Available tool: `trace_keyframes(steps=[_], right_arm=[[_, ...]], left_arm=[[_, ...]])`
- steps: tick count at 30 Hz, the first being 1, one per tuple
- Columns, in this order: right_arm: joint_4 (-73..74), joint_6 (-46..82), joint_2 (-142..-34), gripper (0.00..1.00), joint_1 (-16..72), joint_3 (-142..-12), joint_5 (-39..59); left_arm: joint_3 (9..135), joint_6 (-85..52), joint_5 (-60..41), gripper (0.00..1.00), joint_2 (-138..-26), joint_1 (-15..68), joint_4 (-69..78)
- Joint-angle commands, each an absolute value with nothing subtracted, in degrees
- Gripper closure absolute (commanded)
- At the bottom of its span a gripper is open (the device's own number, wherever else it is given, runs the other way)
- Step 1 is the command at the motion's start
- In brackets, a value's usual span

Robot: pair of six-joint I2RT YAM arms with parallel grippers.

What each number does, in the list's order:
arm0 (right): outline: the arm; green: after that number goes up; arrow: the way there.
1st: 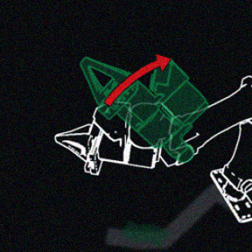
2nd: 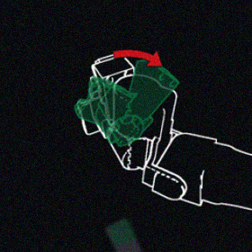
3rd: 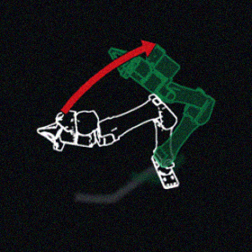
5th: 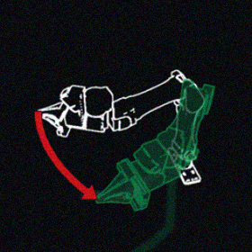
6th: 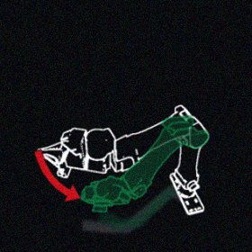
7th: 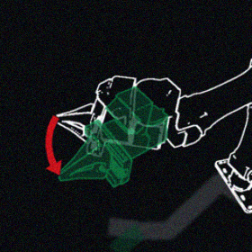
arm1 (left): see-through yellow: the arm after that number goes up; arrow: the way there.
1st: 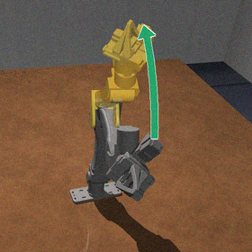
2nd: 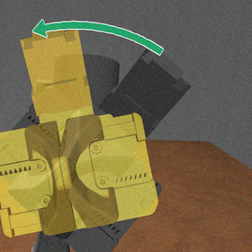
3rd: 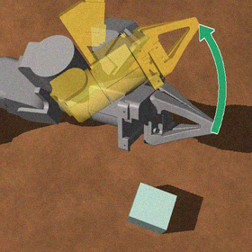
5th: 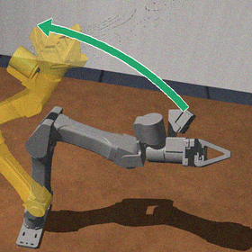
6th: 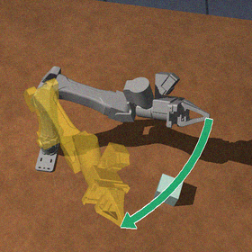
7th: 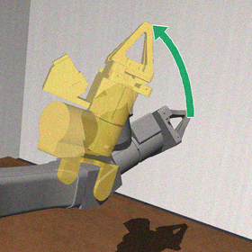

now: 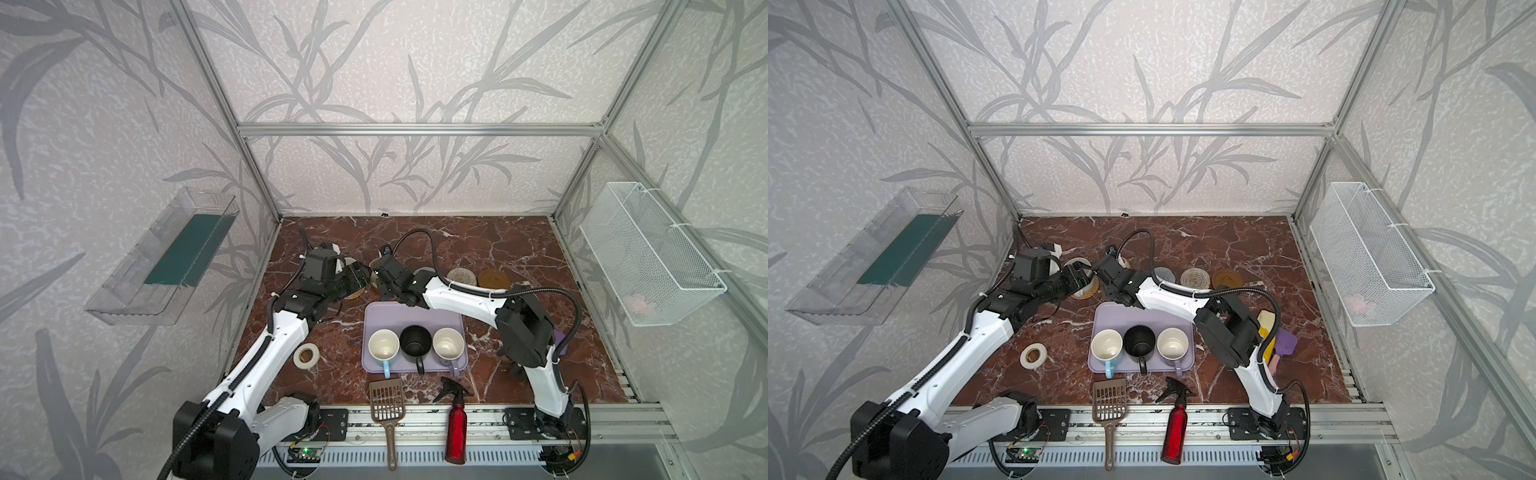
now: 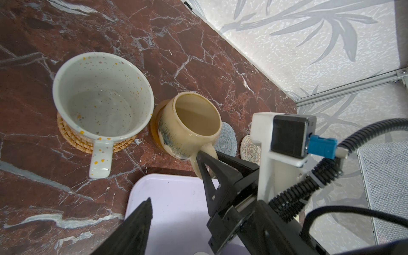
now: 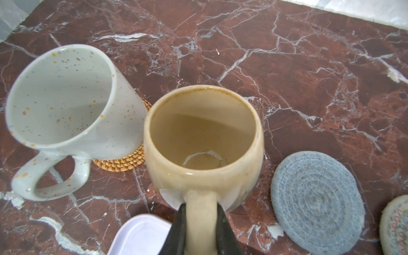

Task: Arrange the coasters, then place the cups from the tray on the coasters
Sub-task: 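Carry the beige mug beside the white mug and lower it onto the brown wooden coaster, then open the right gripper and raise it away from the beige mug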

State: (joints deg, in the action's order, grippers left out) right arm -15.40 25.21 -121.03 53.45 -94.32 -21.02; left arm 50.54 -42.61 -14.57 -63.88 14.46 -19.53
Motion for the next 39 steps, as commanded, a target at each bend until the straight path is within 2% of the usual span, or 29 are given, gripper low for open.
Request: trace_keyframes(steps=[1,11,19,28,34,39], right_arm=[[-9.93,25.69,-122.01,1.0,53.15,-98.56,-22.79],[-9.93,27.13,-122.74,1.0,53.16,-97.11,-23.28],[-5.76,28.5,-119.17,1.0,54.13,-88.21,-22.47],[-4.34,28.65,-118.83,0.71,54.27,-85.82,-18.9],[-4.42,29.19,-118.57,0.63,54.29,-85.78,-17.64],[-3.96,29.36,-118.39,0.63,54.32,-85.78,-15.94]], left_arm=[[52.26,-42.28,-13.73,0.25,-64.38,14.06,-17.96],[51.87,-42.01,-15.31,0.25,-64.95,13.99,-17.72],[50.93,-42.09,-15.36,0.25,-64.39,13.97,-16.99],[50.98,-42.32,-16.12,0.25,-64.41,13.89,-16.7],[50.95,-42.19,-16.16,0.25,-64.36,13.93,-16.79],[50.94,-42.3,-16.53,0.25,-64.68,13.94,-16.71]])
